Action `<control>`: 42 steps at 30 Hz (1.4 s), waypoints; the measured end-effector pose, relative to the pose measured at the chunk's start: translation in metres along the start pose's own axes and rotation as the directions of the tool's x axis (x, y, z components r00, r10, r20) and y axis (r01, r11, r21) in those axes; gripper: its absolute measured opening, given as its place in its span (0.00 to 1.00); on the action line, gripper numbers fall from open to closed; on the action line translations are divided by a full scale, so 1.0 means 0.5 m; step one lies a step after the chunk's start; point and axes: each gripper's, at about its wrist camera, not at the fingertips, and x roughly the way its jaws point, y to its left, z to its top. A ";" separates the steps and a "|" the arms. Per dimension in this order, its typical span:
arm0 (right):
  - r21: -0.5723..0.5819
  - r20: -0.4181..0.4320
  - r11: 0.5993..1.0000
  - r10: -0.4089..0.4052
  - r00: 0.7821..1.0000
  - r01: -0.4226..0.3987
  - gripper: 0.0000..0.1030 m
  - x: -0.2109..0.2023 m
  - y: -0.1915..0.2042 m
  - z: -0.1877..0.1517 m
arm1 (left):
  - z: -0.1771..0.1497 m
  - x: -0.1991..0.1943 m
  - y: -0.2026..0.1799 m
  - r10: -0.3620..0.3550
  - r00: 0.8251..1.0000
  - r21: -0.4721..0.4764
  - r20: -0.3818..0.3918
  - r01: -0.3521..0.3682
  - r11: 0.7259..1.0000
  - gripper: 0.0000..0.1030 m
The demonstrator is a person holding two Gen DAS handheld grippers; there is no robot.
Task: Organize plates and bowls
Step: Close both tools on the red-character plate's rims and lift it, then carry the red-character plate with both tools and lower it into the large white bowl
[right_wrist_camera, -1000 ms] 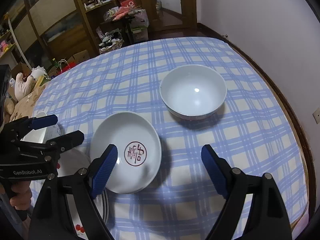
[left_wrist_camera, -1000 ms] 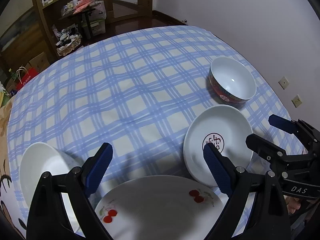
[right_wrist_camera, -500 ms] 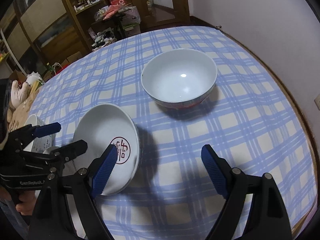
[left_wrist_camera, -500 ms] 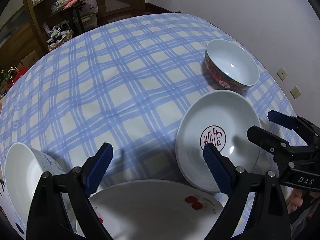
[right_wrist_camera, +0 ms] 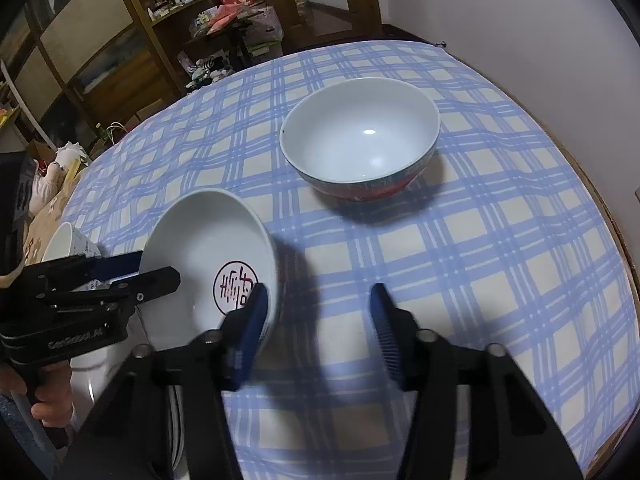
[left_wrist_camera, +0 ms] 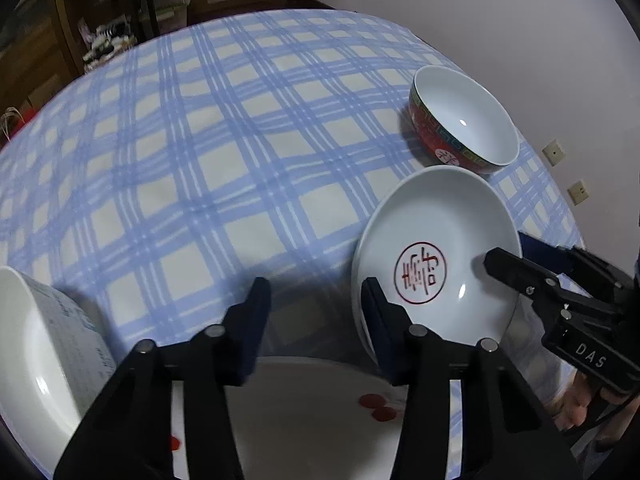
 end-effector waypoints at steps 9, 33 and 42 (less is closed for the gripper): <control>0.031 -0.033 0.998 0.052 0.998 -0.051 0.25 0.027 0.014 -0.004 | 0.003 0.017 -0.012 -0.025 1.000 -0.014 0.000 0.025 1.000 0.35; 0.022 0.052 0.997 0.067 0.996 -0.068 0.15 -0.024 0.044 -0.002 | -0.002 -0.033 -0.039 -0.077 0.996 -0.030 0.042 0.078 0.996 0.17; -0.032 0.052 0.996 0.080 0.995 -0.079 0.15 -0.055 0.080 -0.008 | -0.028 -0.087 -0.024 -0.054 0.998 -0.050 0.036 0.056 0.997 0.18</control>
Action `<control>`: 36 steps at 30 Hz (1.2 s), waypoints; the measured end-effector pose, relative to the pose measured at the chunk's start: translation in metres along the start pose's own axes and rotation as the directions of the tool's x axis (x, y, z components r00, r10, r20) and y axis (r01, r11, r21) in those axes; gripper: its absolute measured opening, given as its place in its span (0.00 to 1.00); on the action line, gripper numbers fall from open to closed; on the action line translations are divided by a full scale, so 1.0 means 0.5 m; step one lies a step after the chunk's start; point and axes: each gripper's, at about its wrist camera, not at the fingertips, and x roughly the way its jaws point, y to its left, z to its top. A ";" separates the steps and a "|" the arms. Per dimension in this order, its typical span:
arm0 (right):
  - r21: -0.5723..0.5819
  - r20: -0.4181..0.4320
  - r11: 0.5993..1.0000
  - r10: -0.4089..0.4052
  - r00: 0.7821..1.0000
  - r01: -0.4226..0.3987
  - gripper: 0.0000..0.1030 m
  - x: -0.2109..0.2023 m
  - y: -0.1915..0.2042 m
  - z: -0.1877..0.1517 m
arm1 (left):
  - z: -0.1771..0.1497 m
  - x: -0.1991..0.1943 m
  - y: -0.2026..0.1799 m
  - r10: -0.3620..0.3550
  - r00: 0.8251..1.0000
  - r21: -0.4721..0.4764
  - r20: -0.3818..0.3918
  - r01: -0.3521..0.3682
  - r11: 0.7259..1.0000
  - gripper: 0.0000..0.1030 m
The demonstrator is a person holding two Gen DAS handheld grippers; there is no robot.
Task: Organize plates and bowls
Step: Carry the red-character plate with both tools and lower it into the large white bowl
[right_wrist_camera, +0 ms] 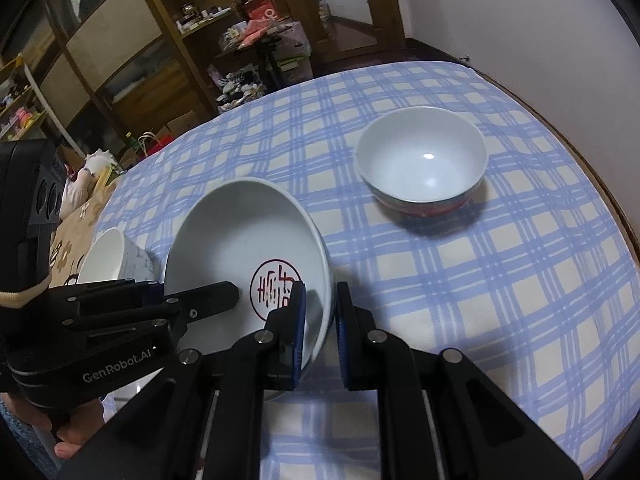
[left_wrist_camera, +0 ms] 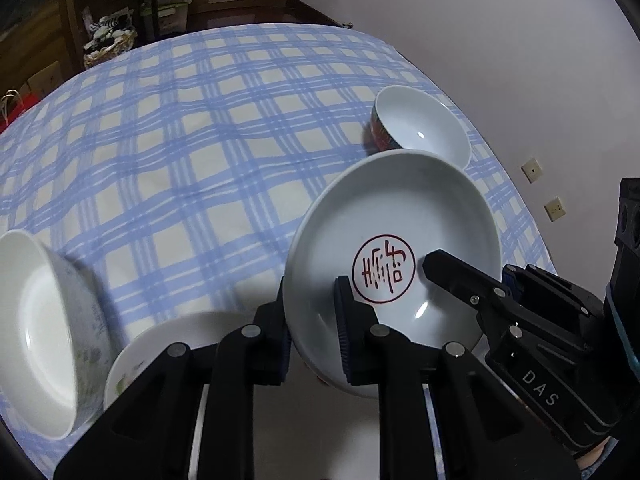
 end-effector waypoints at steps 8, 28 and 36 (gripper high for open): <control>-0.019 0.027 1.000 0.022 0.999 -0.022 0.15 -0.033 0.051 -0.008 | -0.020 -0.073 0.013 0.040 0.998 -0.007 0.037 -0.040 0.999 0.17; -0.121 0.052 0.986 0.123 0.991 -0.116 0.15 -0.074 0.247 -0.020 | -0.093 -0.244 0.129 0.152 0.982 -0.095 0.115 -0.142 0.985 0.17; -0.153 0.042 0.978 0.148 0.988 -0.140 0.15 -0.074 0.310 -0.029 | -0.116 -0.285 0.167 0.201 0.971 -0.128 0.130 -0.185 0.974 0.17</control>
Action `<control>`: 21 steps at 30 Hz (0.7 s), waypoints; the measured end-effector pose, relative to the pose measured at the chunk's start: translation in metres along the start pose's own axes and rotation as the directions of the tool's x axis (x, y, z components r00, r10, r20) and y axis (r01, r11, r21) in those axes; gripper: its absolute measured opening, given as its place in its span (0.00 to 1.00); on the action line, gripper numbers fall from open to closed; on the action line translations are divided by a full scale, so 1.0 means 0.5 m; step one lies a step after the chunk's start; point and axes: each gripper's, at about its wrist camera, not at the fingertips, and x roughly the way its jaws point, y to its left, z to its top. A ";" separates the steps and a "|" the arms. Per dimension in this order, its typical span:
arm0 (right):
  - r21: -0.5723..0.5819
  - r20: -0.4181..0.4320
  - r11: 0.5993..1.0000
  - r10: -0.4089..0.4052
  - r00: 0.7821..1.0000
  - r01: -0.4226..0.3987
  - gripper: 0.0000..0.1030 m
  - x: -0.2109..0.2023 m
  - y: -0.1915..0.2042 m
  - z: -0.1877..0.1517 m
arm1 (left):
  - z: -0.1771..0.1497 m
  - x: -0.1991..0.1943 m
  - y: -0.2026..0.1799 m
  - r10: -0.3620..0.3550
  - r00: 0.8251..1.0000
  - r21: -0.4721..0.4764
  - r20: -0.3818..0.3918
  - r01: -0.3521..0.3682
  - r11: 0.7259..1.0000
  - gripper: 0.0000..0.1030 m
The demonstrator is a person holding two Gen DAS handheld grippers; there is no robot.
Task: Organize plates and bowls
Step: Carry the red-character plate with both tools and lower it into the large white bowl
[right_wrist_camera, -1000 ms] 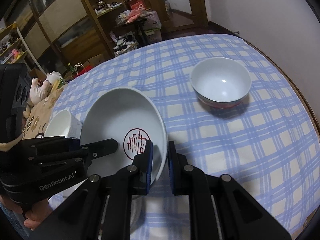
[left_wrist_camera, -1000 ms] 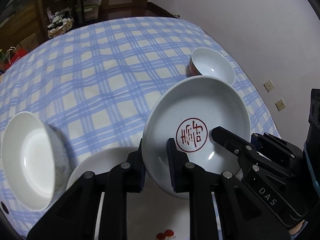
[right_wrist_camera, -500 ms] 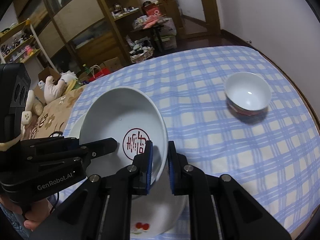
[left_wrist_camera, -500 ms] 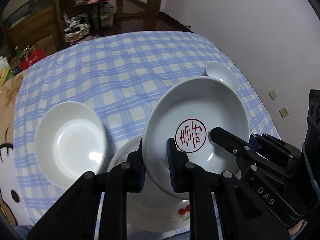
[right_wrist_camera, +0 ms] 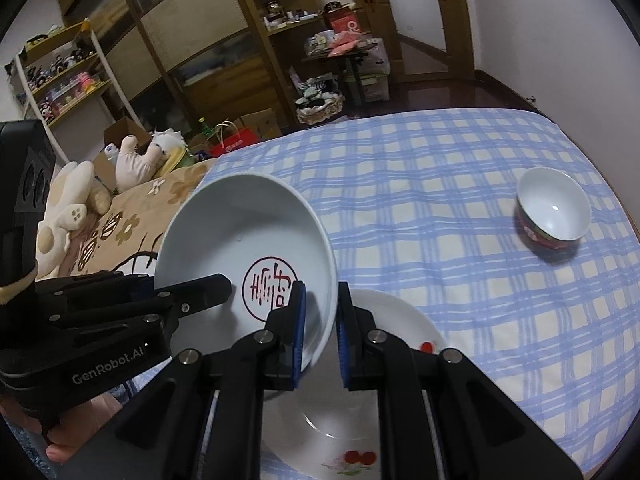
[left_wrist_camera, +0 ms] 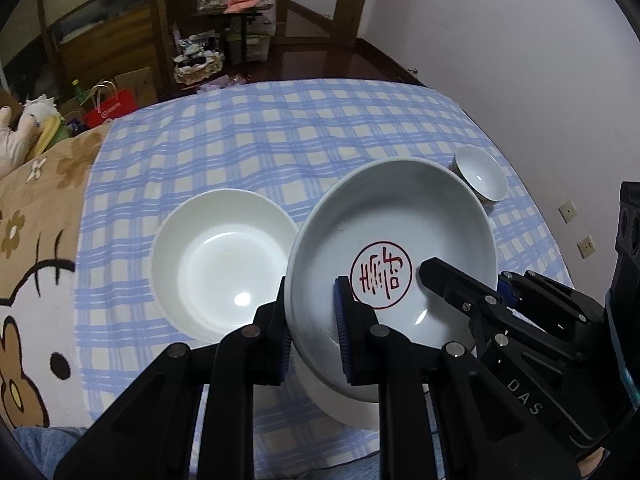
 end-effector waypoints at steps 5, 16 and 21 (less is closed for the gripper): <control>-0.007 -0.005 1.000 0.009 1.000 -0.009 0.15 0.004 0.017 -0.003 | -0.005 -0.010 0.022 0.002 1.000 -0.029 0.007 -0.001 1.000 0.17; -0.004 -0.024 0.999 0.034 0.999 -0.034 0.15 0.030 0.032 -0.002 | -0.023 0.005 0.056 0.007 1.000 -0.055 -0.010 -0.007 0.998 0.17; -0.014 -0.033 0.999 0.033 0.999 -0.033 0.15 0.041 0.033 0.000 | -0.027 0.013 0.065 0.010 1.000 -0.060 -0.017 -0.011 0.998 0.17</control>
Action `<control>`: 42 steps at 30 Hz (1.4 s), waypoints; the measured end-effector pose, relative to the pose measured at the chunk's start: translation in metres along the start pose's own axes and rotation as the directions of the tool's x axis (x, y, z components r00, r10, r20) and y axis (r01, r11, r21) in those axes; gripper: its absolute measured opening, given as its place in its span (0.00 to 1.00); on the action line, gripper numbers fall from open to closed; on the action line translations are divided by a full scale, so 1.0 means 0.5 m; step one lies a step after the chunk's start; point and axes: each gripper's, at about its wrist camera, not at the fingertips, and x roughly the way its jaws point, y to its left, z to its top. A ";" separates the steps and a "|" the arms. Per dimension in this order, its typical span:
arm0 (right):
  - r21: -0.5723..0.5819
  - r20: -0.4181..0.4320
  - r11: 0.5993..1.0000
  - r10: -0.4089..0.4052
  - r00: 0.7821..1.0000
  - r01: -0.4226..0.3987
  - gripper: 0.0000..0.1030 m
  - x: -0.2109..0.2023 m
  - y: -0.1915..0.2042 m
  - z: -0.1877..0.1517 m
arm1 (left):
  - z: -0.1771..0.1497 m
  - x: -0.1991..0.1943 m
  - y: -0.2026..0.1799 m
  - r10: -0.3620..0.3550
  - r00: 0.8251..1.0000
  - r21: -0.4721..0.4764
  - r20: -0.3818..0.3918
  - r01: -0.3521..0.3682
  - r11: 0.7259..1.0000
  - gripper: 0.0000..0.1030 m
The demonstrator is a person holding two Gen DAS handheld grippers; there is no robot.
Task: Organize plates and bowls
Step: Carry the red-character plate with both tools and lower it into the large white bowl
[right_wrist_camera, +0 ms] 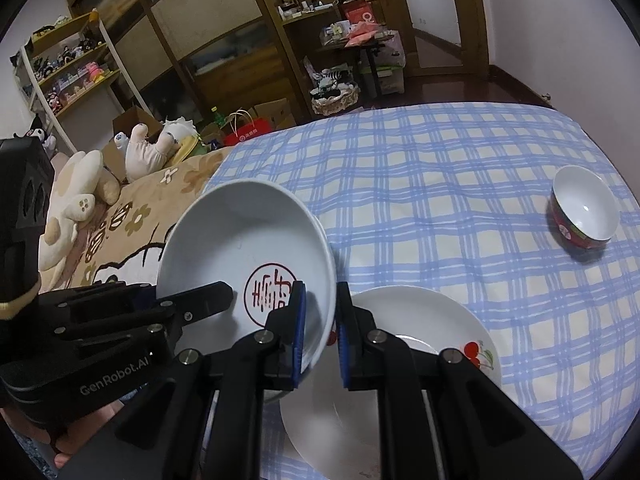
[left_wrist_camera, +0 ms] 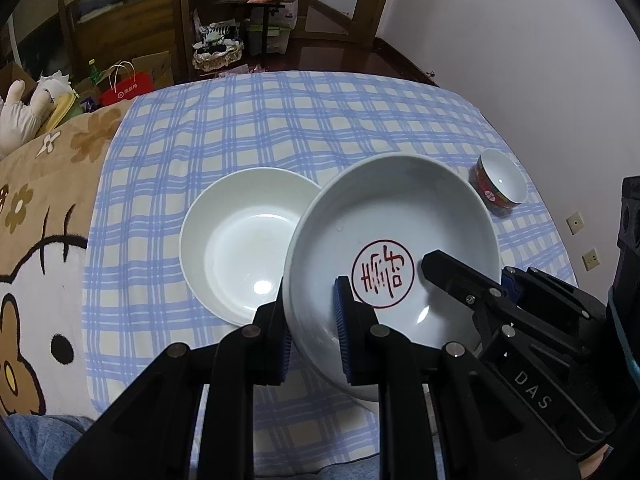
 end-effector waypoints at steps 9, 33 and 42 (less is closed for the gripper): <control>-0.025 -0.020 1.000 0.005 1.000 -0.005 0.15 0.036 0.019 0.014 | 0.005 0.011 0.021 0.013 1.000 -0.029 -0.002 -0.013 1.000 0.17; -0.060 -0.050 0.997 0.042 0.998 -0.045 0.15 0.136 0.044 0.034 | 0.019 0.078 0.104 0.035 0.997 -0.111 -0.062 -0.041 0.993 0.18; -0.070 -0.090 0.997 0.029 0.995 -0.036 0.15 0.185 0.040 0.031 | 0.025 0.125 0.124 0.046 0.993 -0.125 -0.109 -0.060 0.990 0.19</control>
